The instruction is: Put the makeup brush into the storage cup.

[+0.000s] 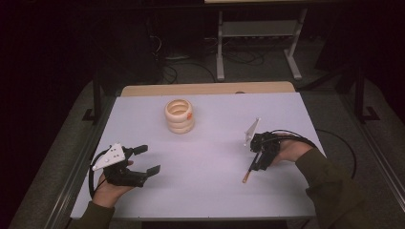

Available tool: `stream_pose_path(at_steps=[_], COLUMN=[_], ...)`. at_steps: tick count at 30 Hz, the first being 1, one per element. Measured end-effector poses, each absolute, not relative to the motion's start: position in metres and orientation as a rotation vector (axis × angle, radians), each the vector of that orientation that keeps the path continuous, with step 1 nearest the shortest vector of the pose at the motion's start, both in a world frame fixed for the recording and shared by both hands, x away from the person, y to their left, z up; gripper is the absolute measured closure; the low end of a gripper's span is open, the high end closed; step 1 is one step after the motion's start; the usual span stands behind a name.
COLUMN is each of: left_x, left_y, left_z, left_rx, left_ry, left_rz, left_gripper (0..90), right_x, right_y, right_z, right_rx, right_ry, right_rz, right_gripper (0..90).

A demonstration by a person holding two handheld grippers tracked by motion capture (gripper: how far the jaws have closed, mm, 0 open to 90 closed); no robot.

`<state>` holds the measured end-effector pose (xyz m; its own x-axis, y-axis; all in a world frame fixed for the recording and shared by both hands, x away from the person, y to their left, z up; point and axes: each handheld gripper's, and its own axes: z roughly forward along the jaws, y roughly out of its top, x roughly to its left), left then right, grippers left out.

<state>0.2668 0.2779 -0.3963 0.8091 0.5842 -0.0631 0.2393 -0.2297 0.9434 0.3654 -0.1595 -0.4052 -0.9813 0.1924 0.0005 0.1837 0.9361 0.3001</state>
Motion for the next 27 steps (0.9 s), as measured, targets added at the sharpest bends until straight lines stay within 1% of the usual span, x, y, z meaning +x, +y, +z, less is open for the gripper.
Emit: stream_pose_path(at_steps=[27], left_x=[0.267], left_y=[0.277], left_z=[-0.396], left_rx=[1.811], left_ry=[0.632], left_rz=[0.361], left_gripper=[12.0], right_x=[0.364], right_y=[-0.151], right_z=[-0.420], right_rx=[0.211], right_ry=[3.092], right_rz=[0.343], right_gripper=[30.2])
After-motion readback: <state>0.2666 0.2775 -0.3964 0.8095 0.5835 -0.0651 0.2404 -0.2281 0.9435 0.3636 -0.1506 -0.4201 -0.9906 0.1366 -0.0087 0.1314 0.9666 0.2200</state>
